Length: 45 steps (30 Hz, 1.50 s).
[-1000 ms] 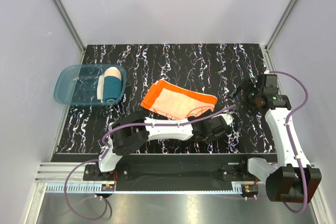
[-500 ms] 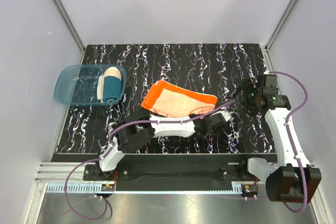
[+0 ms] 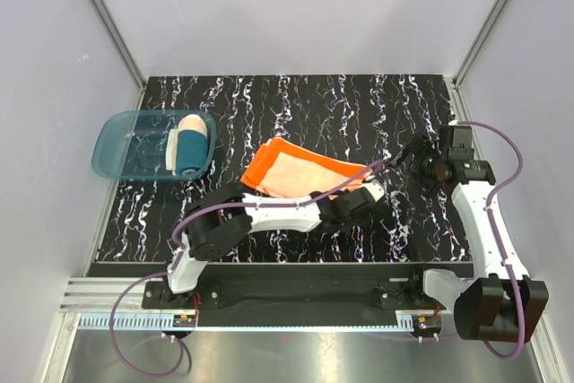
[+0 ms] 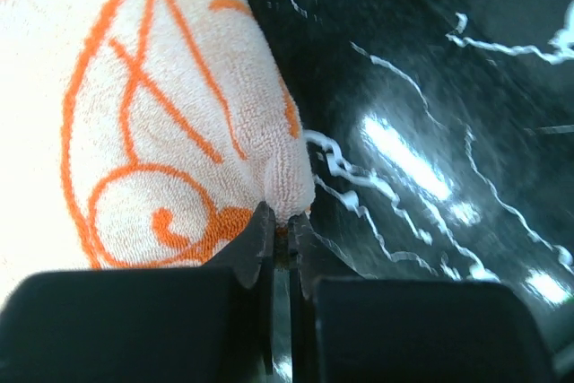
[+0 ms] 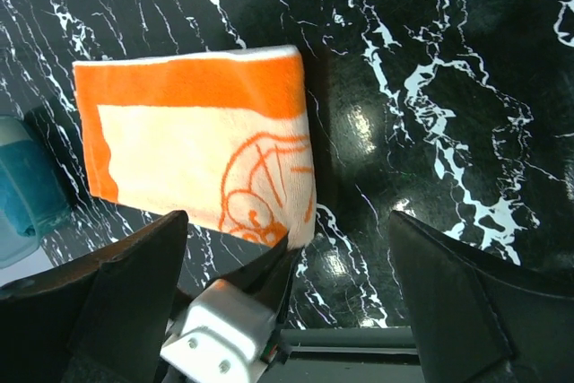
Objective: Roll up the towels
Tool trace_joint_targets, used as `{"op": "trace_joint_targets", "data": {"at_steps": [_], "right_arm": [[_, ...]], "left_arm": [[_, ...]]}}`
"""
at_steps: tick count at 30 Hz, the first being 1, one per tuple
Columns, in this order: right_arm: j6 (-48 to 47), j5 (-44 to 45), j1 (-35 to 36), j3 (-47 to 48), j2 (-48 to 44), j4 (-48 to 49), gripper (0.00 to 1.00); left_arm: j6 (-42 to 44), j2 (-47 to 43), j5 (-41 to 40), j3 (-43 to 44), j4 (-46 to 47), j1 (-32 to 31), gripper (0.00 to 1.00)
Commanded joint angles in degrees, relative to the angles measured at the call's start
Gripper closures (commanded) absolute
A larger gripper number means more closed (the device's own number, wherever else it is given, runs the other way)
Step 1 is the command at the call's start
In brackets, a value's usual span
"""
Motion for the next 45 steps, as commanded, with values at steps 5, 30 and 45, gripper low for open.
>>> {"op": "trace_joint_targets", "data": {"at_steps": [5, 30, 45], "right_arm": [[0.68, -6.74, -0.31, -1.98, 0.39, 4.59, 0.0], [3.67, -8.25, 10.67, -14.82, 16.46, 23.05, 0.26], [0.06, -3.59, 10.67, -9.63, 23.94, 21.12, 1.0]], "left_arm": [[-12.15, -13.78, 6.95, -10.69, 10.71, 0.17, 1.0], [-23.07, -22.5, 8.01, -23.81, 16.26, 1.92, 1.0], [-24.3, -26.54, 7.13, -26.97, 16.7, 2.28, 1.0]]}}
